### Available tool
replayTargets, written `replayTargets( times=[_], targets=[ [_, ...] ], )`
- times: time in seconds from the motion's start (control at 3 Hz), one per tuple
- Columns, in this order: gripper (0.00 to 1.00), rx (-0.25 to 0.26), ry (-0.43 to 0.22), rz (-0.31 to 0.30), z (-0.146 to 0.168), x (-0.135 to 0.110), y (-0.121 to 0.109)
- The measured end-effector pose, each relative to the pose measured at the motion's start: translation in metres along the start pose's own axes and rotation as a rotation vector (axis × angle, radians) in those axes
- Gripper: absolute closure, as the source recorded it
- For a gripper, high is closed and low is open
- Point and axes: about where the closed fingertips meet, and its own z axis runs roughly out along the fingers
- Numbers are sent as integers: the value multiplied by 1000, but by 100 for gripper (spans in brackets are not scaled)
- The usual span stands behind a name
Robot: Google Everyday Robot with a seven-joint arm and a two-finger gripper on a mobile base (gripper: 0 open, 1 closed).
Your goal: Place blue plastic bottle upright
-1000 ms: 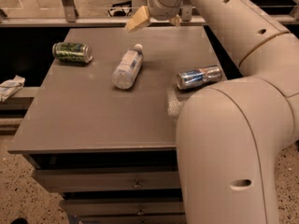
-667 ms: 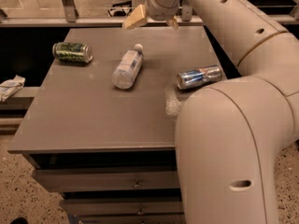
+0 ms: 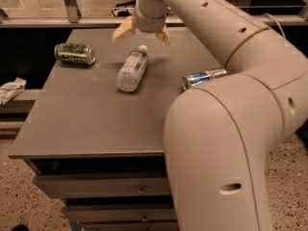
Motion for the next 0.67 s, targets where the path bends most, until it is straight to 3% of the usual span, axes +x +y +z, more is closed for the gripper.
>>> replayTargets(
  times=[0.67],
  targets=[
    [0,48,148,-2,15,31,14]
  ],
)
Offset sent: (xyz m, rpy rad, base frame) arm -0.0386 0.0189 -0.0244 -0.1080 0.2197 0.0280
